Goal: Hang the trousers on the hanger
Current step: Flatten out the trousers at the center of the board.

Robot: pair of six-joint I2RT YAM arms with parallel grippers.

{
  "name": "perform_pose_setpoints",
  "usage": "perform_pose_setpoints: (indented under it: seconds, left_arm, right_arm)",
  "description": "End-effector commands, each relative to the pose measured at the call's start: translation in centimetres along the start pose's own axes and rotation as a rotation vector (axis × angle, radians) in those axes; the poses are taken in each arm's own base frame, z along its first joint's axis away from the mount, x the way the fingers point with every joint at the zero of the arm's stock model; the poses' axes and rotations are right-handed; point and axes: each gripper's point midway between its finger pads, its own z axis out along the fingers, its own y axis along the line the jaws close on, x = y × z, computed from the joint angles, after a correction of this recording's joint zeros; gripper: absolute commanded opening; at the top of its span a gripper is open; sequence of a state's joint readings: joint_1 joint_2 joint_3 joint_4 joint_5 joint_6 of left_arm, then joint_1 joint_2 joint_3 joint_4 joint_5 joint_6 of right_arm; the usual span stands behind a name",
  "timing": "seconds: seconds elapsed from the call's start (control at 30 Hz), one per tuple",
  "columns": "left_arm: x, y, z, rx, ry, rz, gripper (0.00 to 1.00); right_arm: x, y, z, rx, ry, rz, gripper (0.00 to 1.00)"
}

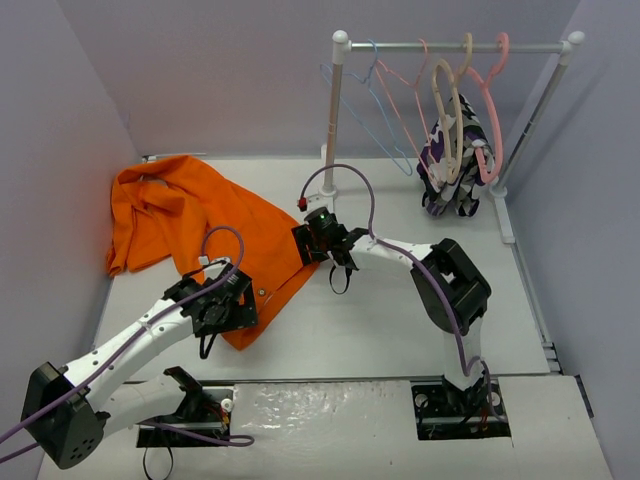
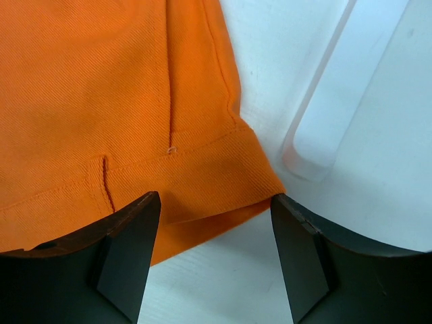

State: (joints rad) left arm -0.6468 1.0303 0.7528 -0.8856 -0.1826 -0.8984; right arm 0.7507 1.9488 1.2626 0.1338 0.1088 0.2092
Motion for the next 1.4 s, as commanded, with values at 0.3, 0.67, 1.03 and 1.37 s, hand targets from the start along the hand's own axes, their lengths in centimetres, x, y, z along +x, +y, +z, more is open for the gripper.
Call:
perform_pose_setpoints:
  seconds: [0.3, 0.67, 1.03, 1.37]
  left_arm:
    - [0.0, 0.1, 0.0, 0.003, -0.018, -0.037, 0.88]
    - [0.2, 0.1, 0.2, 0.013, -0.015, -0.047, 0.88]
    - [0.3, 0.0, 0.2, 0.025, -0.02, -0.056, 0.88]
    - [0.2, -0.1, 0.2, 0.026, -0.02, -0.053, 0.88]
  right_arm:
    - [-5.7, -0.6, 0.7, -0.098, -0.059, -0.207, 0.64]
    - [-2.9, -2.0, 3.2, -0.164, 0.038, -0.187, 0.56]
    - [-2.0, -0.8, 3.3, -0.285, 0.066, -0.205, 0.43]
    - [-0.1, -0.3, 3.8, -0.312, 0.114, -0.218, 0.42]
